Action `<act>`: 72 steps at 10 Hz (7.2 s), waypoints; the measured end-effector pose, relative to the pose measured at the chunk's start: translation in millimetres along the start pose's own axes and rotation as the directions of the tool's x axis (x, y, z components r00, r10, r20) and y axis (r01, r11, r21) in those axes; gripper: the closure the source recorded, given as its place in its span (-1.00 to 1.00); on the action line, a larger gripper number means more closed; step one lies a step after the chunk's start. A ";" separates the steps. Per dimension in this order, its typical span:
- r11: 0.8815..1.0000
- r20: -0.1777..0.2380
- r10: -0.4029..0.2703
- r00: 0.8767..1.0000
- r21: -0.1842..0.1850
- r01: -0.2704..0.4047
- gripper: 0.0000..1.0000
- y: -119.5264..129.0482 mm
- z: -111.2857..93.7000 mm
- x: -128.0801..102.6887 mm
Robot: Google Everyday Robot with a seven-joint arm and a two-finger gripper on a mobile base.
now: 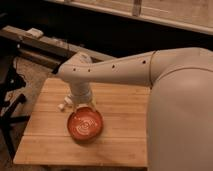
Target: Place the bottle in the ceramic bowl
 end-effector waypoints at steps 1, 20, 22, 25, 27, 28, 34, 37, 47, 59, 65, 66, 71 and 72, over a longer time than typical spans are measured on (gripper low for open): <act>1.000 0.000 0.000 1.000 0.000 0.000 -0.30 0.0 0.2 0.0; 0.988 0.044 -0.141 0.989 -0.055 0.143 -0.30 42.1 25.6 -140.5; 0.988 0.044 -0.142 0.989 -0.059 0.145 -0.30 75.0 38.2 -157.0; 0.995 0.031 -0.072 0.997 -0.066 0.074 -0.30 115.2 62.0 -176.7; 0.997 0.012 0.022 1.000 -0.073 -0.021 -0.30 129.7 81.6 -185.5; 0.995 0.003 0.059 0.998 -0.075 -0.059 -0.30 132.2 90.3 -189.2; 0.985 -0.026 0.164 0.986 -0.051 -0.165 -0.30 124.3 112.2 -193.6; 0.981 -0.032 0.191 0.981 -0.015 -0.191 -0.30 106.5 110.9 -187.6; 0.979 -0.071 0.205 0.976 0.032 -0.203 -0.30 109.7 127.6 -197.0; 0.951 -0.105 0.304 0.947 0.096 -0.295 -0.30 56.3 160.1 -156.9; 0.948 -0.029 0.315 0.948 -0.021 -0.316 0.68 57.6 142.4 -166.3; 0.952 -0.008 0.304 0.953 -0.042 -0.304 0.87 63.5 131.6 -167.7; 0.980 0.100 0.174 0.980 -0.112 -0.163 1.00 96.9 58.8 -148.0; 0.983 0.103 0.156 0.982 -0.116 -0.144 1.00 102.3 53.3 -131.8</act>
